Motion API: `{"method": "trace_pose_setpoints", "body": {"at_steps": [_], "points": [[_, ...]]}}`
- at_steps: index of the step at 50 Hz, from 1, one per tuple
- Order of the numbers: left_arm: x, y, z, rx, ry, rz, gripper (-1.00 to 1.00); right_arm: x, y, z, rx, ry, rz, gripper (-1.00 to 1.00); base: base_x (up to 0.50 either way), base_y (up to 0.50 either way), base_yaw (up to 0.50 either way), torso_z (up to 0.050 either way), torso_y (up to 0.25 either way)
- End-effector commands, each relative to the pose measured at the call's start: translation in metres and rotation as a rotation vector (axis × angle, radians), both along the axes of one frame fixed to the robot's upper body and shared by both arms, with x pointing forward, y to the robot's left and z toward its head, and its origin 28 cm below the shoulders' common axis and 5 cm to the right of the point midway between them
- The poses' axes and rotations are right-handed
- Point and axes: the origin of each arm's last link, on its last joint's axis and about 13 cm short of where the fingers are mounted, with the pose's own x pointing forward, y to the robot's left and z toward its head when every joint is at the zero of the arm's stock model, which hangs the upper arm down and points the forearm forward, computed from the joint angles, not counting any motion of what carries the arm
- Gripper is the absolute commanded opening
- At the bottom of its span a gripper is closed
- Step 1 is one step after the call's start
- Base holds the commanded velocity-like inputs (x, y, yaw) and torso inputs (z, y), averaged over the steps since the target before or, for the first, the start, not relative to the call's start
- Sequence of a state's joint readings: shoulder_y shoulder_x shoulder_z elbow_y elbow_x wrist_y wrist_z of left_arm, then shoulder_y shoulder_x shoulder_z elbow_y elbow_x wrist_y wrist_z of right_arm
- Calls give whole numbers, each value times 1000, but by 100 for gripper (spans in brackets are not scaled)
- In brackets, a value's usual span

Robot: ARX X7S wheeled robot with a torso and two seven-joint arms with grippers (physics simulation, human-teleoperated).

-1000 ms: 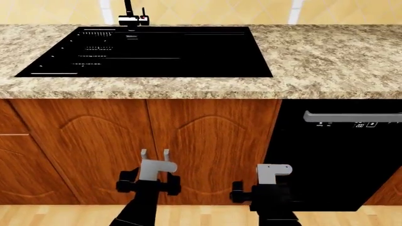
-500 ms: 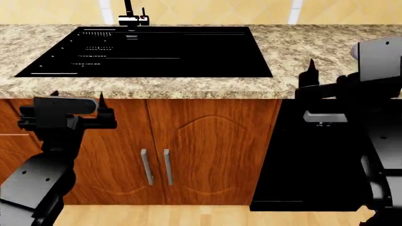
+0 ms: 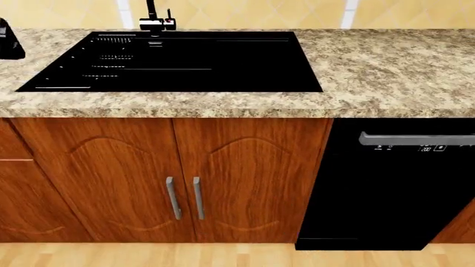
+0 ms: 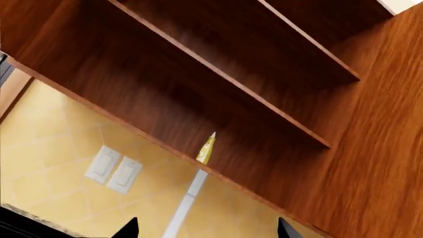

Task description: Pick and place the shaker into the drawer. Then close the cabinet.

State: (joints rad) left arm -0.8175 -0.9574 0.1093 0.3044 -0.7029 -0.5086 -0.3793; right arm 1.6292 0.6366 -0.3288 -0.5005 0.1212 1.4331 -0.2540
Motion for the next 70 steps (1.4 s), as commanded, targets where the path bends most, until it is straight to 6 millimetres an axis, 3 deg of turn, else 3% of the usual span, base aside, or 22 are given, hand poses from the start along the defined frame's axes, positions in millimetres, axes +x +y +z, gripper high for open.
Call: {"method": "trace_pose_setpoints", "body": {"at_steps": [1, 26, 70], "points": [[-20, 2, 38, 30, -92, 0, 100, -19, 5, 31, -54, -48, -14, 100, 500, -69, 0, 0, 0], [-15, -5, 25, 23, -53, -27, 100, -8, 12, 16, -131, 23, -47, 100, 500, 47, 0, 0, 0], [-17, -5, 24, 21, -55, -29, 100, -10, 13, 13, -161, 25, -40, 100, 500, 1, 0, 0, 1]]}}
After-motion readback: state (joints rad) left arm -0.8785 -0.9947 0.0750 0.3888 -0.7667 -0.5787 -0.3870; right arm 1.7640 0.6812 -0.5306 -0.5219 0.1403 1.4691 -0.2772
